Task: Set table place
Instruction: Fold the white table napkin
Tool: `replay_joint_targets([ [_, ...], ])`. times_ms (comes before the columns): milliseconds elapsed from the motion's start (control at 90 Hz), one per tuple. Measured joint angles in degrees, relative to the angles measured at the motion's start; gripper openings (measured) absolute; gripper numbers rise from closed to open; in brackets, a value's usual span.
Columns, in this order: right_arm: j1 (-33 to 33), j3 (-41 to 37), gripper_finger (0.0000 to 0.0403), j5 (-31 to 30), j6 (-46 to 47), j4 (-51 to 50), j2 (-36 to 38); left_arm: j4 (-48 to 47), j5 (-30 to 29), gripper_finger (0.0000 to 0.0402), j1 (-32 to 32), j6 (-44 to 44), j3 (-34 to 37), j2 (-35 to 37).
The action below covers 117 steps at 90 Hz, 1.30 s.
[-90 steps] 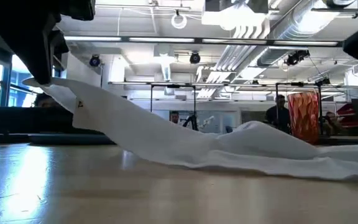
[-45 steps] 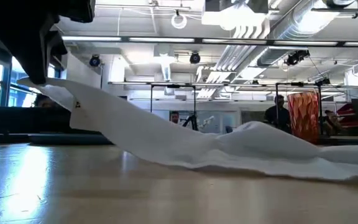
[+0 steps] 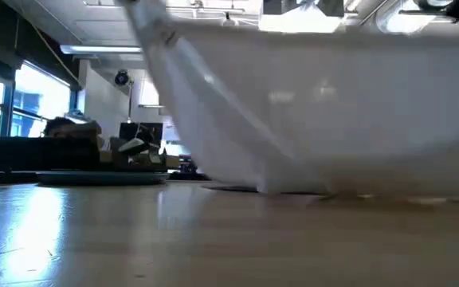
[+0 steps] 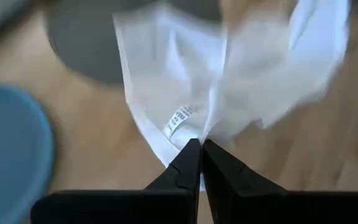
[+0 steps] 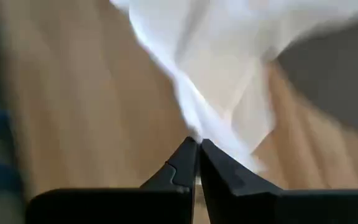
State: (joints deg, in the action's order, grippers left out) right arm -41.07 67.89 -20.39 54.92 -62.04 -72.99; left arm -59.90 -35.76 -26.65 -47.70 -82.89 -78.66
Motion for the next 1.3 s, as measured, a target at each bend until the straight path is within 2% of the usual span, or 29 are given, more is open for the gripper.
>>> replay_joint_targets([
  [122, 4.31, 6.27, 0.0, 2.02, -4.51, 1.29, 7.97, 0.36, -0.72, 0.0, 2.2, 7.19, -7.72, 2.7],
  [189, 7.05, 10.57, 0.0, 4.71, -7.99, 4.61, 11.68, 0.42, 0.89, 0.0, 4.35, 7.69, -11.95, 3.8],
  [244, 9.12, 14.32, 0.0, 4.57, -9.53, 5.38, 13.63, 0.44, 0.78, 0.0, 5.9, 7.24, -14.83, 4.87],
  [378, 15.02, 22.4, 0.0, -5.43, -15.53, 0.34, 14.5, 0.29, -5.64, 0.0, 11.04, 10.63, -18.43, 7.01],
  [500, 24.49, 25.71, 0.0, -11.07, -22.39, -2.76, 13.46, -0.4, -9.26, 0.0, 18.42, 15.81, -18.14, 7.49],
  [656, 38.56, 25.78, 0.0, -18.12, -30.94, -2.9, 11.01, 0.42, -9.35, 0.0, 29.12, 25.35, -17.18, 5.56],
  [778, 49.34, 25.76, 0.0, -25.68, -43.24, 1.59, 8.55, 7.23, -9.17, 0.0, 38.04, 39.83, -17.08, 2.89],
  [878, 54.35, 26.43, 0.0, -26.5, -54.4, 7.14, 7.79, 16.35, -3.28, 0.0, 43.0, 51.59, -17.39, 2.37],
  [989, 52.86, 30.3, 0.0, -26.32, -56.35, 7.3, 6.88, 19.49, 4.15, 0.0, 43.53, 56.11, -19.61, 2.5],
  [1144, 42.0, 33.64, 0.0, -25.46, -51.44, -2.66, 6.51, 13.56, 6.72, 0.0, 36.02, 57.41, -21.29, 3.62],
  [1200, 37.63, 33.6, 0.0, -22.53, -47.99, -7.04, 6.6, 8.82, 6.86, 0.0, 32.85, 55.05, -21.22, 3.73],
  [1300, 30.54, 30.09, 0.0, -13.23, -40.31, -13.6, 6.61, -0.43, 9.88, 0.0, 27.54, 46.98, -19.69, 2.92],
])
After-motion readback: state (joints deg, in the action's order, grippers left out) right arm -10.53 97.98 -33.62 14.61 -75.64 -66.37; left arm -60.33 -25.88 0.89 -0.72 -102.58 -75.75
